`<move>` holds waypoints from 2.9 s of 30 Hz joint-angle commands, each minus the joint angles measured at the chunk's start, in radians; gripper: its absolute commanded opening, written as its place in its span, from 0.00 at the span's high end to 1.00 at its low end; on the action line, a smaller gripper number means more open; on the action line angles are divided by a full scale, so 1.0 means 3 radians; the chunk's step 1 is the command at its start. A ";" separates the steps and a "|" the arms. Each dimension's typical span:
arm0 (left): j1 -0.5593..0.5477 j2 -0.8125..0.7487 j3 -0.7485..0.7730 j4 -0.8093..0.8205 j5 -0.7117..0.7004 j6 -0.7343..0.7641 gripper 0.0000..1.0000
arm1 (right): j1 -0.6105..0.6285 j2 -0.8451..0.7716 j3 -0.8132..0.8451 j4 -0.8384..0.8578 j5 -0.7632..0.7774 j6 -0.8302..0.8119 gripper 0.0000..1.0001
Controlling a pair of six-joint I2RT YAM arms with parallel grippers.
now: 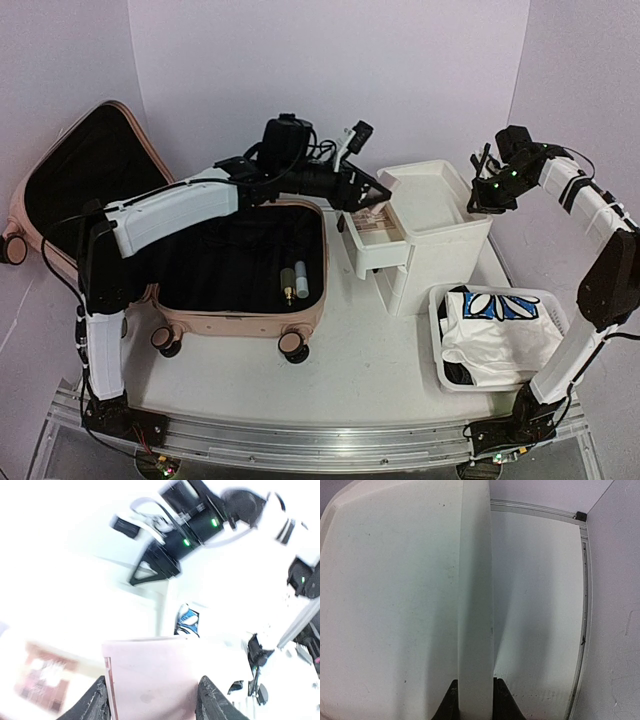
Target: Open, take out, and arrange the luggage
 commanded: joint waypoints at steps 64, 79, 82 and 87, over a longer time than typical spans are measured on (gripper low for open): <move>0.0506 -0.0043 -0.0691 -0.0464 -0.0497 -0.1144 0.67 | 0.0087 -0.0143 -0.0042 -0.0174 -0.0684 0.0342 1.00; 0.0260 0.1142 0.0870 -0.0603 -0.0096 -0.1400 0.43 | 0.0159 -0.0105 -0.0025 -0.0176 -0.0722 0.0392 1.00; 0.0223 0.1389 0.1202 -0.0592 -0.0087 -0.1466 0.42 | 0.0204 -0.0083 -0.0002 -0.0180 -0.0727 0.0400 1.00; 0.0172 0.1573 0.1437 -0.0436 -0.0160 -0.1499 0.39 | 0.0249 -0.0081 0.0020 -0.0177 -0.0718 0.0417 1.00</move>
